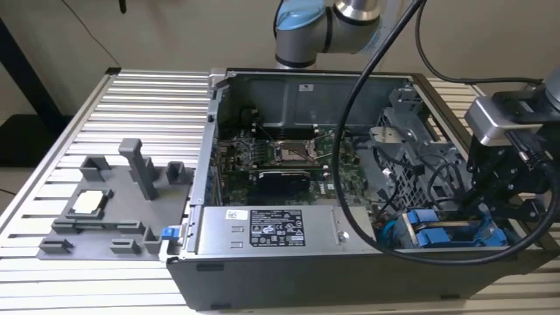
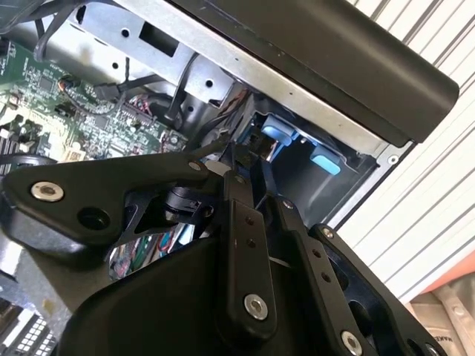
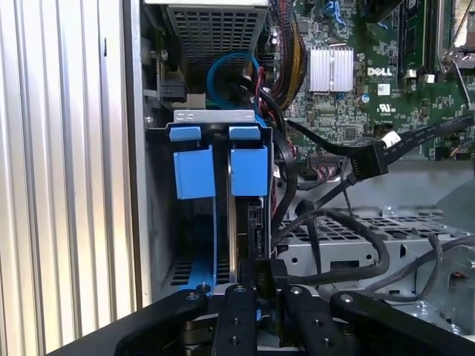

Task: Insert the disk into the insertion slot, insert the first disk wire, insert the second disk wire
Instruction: 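Insert the first disk wire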

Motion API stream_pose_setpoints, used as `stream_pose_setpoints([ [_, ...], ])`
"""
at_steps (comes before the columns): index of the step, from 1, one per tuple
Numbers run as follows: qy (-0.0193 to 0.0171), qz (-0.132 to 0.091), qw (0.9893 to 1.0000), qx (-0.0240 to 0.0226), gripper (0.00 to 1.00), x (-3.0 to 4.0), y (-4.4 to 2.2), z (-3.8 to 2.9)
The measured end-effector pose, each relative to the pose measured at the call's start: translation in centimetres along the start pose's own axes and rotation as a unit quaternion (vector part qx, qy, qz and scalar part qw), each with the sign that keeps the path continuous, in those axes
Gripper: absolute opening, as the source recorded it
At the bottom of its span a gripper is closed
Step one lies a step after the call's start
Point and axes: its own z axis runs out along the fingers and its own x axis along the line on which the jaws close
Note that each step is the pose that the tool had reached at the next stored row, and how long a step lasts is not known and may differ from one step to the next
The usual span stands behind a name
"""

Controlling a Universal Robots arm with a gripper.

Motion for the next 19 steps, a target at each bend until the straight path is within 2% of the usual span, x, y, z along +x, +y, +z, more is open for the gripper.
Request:
stream_pose_setpoints([
  [15, -0.0003, 0.000, 1.0000, -0.0005, 0.19, -0.02, -0.01, 0.26],
  [19, -0.0012, 0.000, 1.0000, -0.0010, 0.19, -0.04, -0.02, -0.07],
])
